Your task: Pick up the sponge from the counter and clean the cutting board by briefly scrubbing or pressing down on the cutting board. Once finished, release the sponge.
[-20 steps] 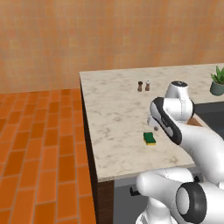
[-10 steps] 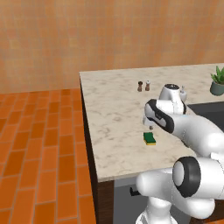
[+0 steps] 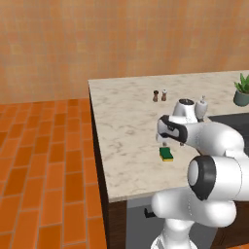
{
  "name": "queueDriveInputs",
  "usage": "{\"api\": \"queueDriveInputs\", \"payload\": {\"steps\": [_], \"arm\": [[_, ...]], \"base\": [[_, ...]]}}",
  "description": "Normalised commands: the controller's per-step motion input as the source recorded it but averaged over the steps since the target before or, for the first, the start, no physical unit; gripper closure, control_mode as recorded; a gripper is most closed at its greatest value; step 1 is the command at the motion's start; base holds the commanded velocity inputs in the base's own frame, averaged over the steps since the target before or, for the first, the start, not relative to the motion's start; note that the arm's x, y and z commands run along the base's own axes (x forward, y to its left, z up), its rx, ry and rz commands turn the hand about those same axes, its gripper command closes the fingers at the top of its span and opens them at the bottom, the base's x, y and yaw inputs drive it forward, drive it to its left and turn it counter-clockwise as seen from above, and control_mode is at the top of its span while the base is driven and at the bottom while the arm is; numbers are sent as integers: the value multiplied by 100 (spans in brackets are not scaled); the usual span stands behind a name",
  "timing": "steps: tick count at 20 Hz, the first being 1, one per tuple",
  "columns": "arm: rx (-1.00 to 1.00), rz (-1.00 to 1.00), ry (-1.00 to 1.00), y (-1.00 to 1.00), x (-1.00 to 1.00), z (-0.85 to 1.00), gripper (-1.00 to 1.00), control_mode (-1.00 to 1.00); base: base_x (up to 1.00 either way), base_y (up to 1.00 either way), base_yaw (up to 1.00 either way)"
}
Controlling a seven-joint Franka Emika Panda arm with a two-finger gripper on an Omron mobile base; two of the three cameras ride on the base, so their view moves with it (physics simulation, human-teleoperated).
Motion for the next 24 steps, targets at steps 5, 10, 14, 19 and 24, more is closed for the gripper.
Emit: {"api": "queueDriveInputs", "payload": {"steps": [5, 10, 14, 19, 24], "arm": [[0, 0, 0, 0, 23, -29, -100, -100], [0, 0, 0, 3, 18, -27, -100, -100], [0, 0, 0, 7, 7, -21, -100, -100], [0, 0, 0, 2, 0, -27, -100, -100], [0, 0, 0, 4, 2, -33, -100, -100]], "base": [[0, 0, 0], [0, 0, 0], [0, 0, 0], [0, 0, 0], [0, 0, 0]]}}
